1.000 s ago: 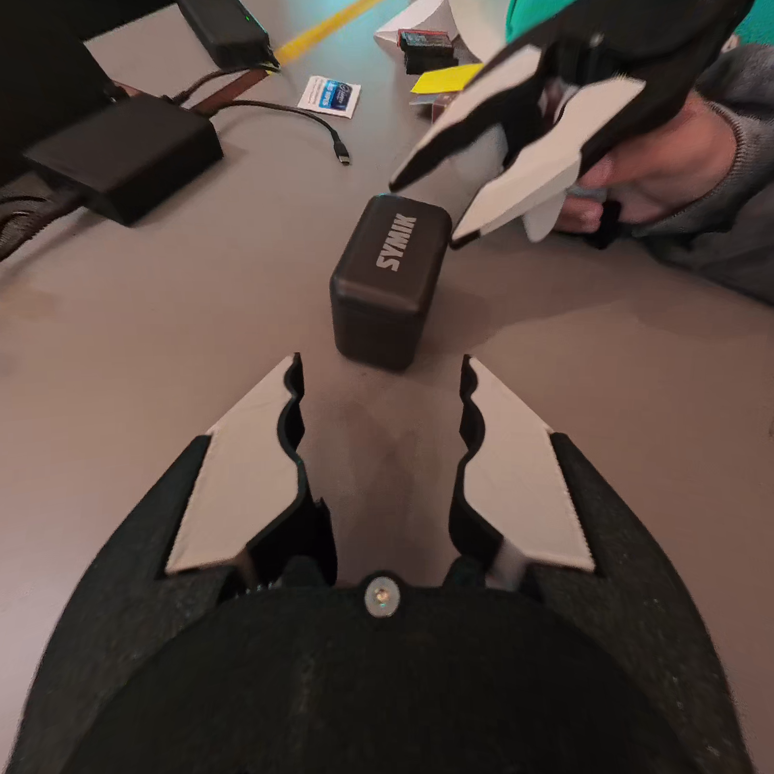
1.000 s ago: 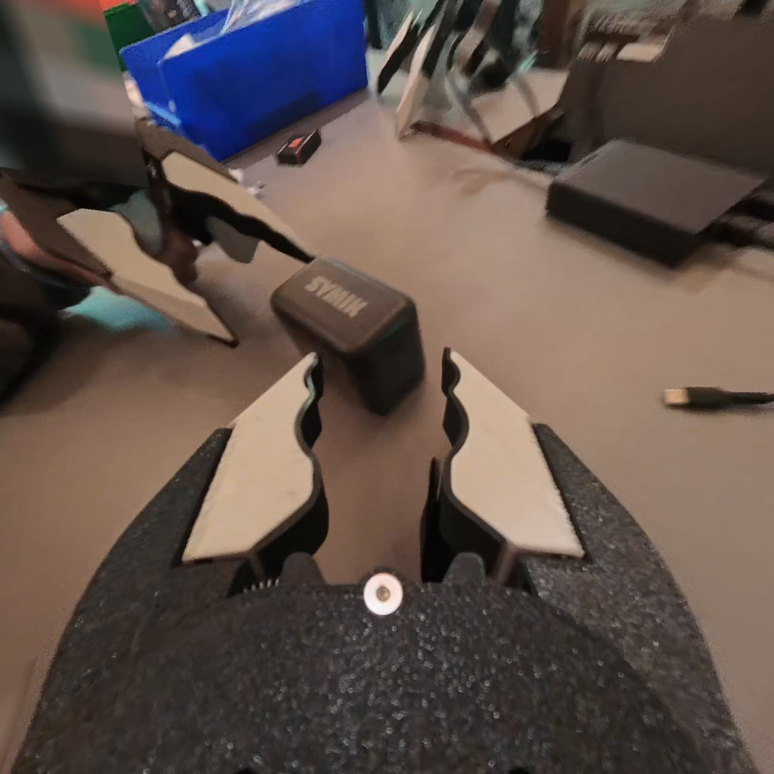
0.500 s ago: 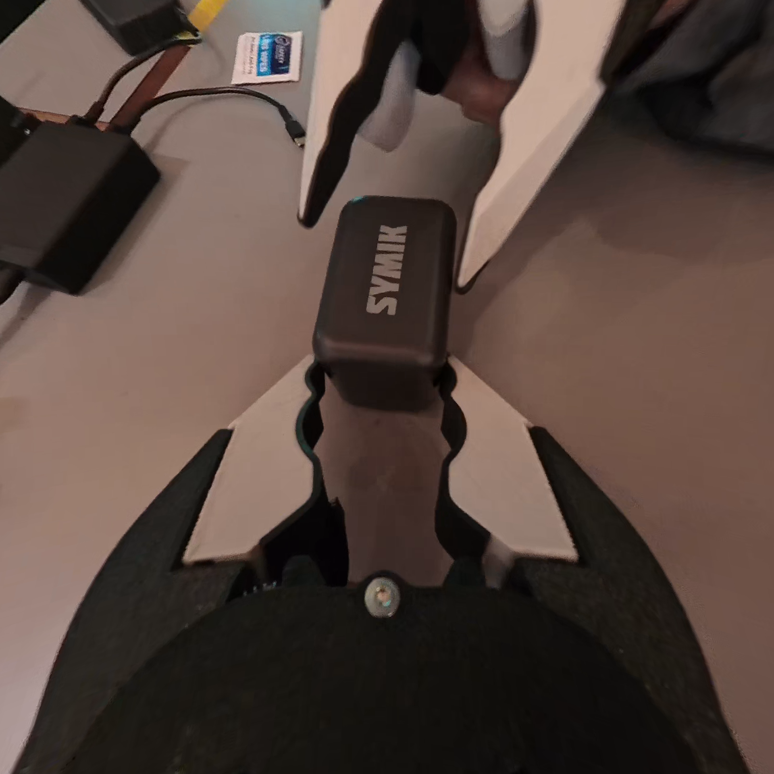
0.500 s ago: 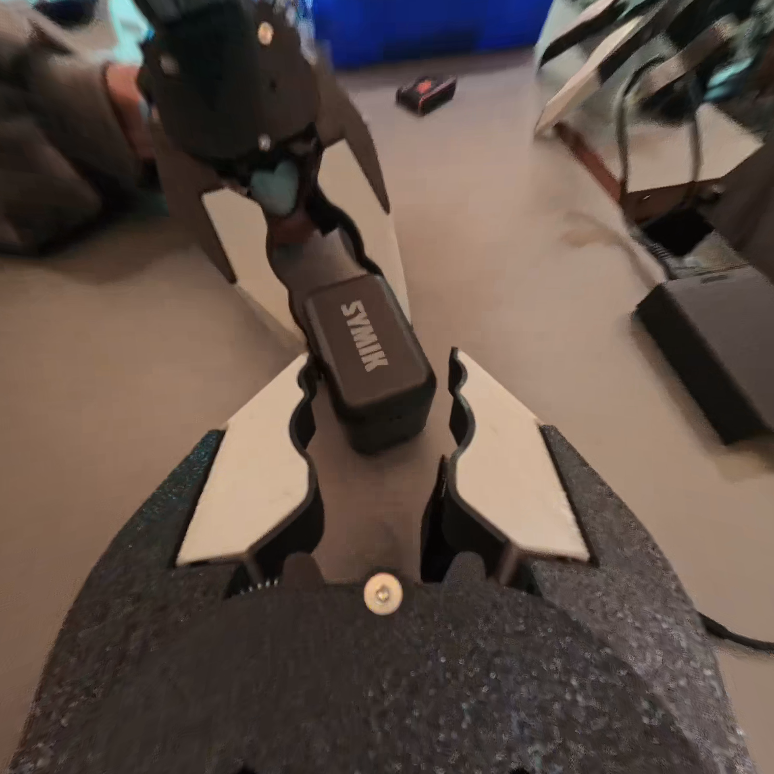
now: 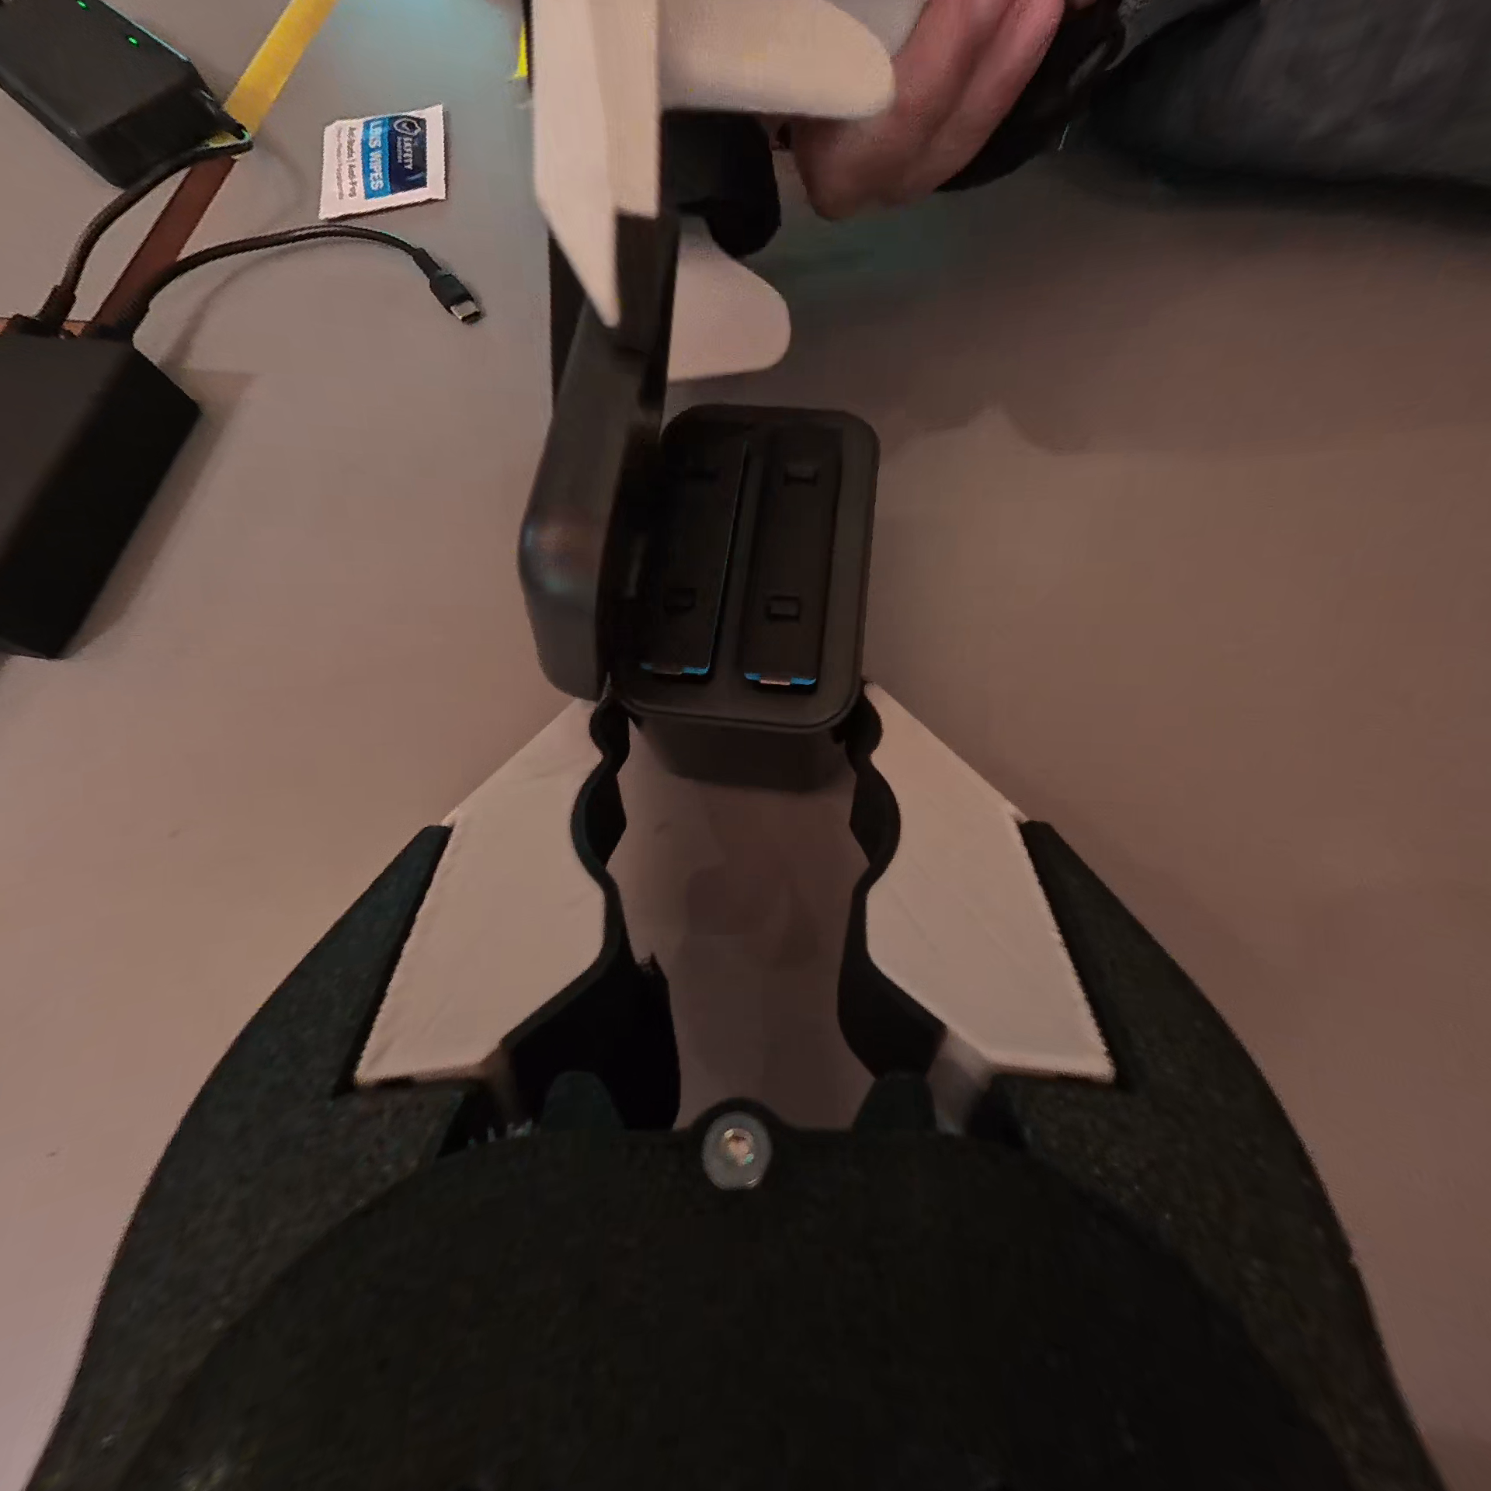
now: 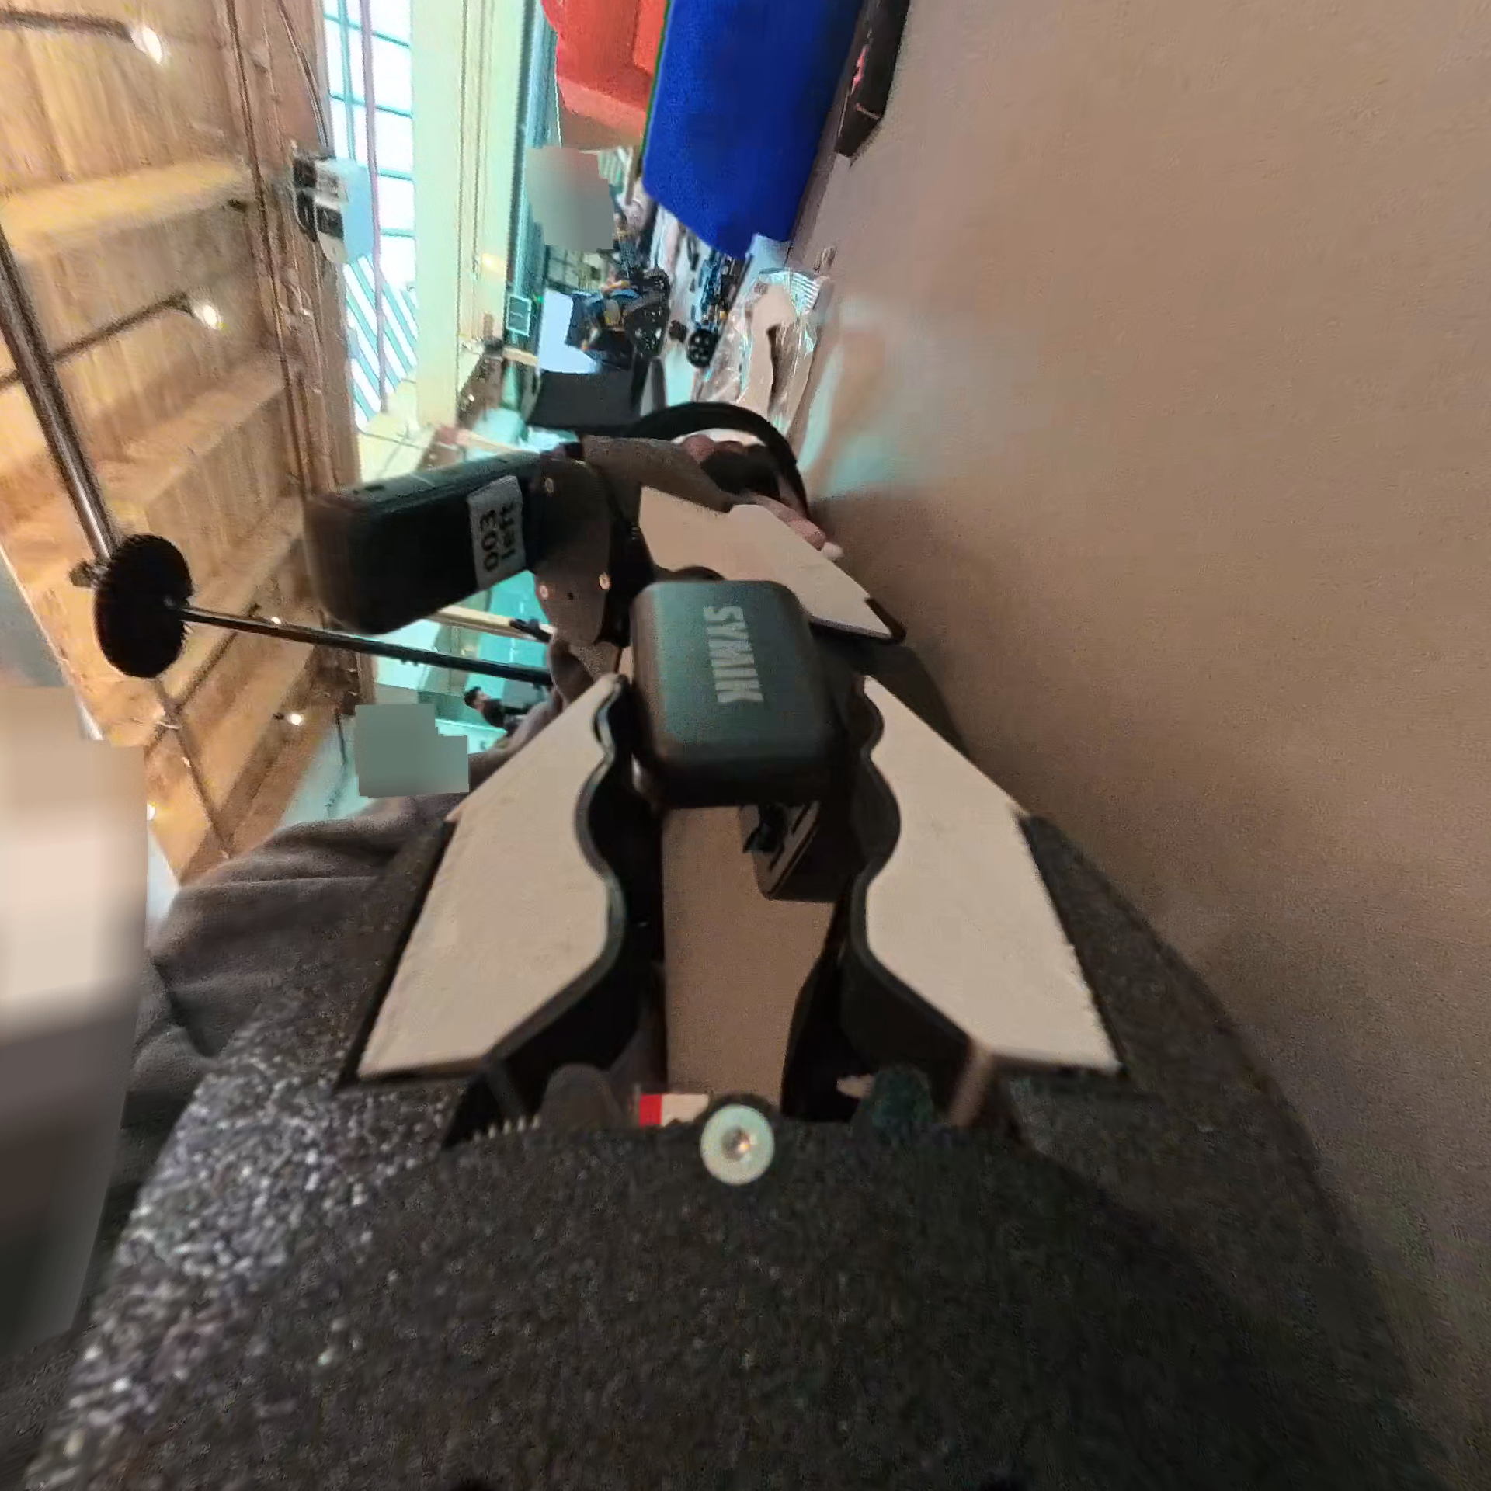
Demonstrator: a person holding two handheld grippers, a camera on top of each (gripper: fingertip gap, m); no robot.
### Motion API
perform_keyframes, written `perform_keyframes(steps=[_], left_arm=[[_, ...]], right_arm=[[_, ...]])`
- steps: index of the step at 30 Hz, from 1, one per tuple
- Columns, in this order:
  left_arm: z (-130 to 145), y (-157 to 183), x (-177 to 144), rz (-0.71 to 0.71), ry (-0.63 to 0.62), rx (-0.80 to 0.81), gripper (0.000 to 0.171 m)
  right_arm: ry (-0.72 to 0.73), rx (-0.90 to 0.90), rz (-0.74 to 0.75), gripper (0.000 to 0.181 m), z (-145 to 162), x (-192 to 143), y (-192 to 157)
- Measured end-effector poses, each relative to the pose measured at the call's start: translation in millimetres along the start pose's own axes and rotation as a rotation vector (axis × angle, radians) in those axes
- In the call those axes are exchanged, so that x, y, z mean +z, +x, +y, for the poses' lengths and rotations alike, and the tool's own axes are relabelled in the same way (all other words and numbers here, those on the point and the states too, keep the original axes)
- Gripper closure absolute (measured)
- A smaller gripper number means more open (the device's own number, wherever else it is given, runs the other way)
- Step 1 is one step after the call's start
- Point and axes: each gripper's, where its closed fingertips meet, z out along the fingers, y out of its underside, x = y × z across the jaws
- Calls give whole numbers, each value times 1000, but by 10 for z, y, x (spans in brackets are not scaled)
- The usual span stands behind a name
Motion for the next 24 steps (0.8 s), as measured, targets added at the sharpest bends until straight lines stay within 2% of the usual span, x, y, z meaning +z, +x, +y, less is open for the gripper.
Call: perform_keyframes(steps=[8,13,15,18,20,22,24], left_arm=[[-3,70,3,30,-1,-5,117],[-4,71,3,33,-1,-14,117],[-4,73,-3,42,0,-24,117],[-3,77,-3,50,-1,-30,117],[-3,77,-3,50,-2,-32,117],[-4,76,-3,49,-2,-33,117],[-3,76,-3,48,-3,-35,117]], right_arm=[[-10,64,-51,126,44,10,-4],[-16,-1,-35,129,36,13,-31],[-62,-213,45,130,96,35,-49],[-177,-760,322,130,239,64,-2],[-222,-1045,515,130,275,77,66],[-216,-1173,625,129,280,83,102],[-197,-1171,658,128,278,82,110]])
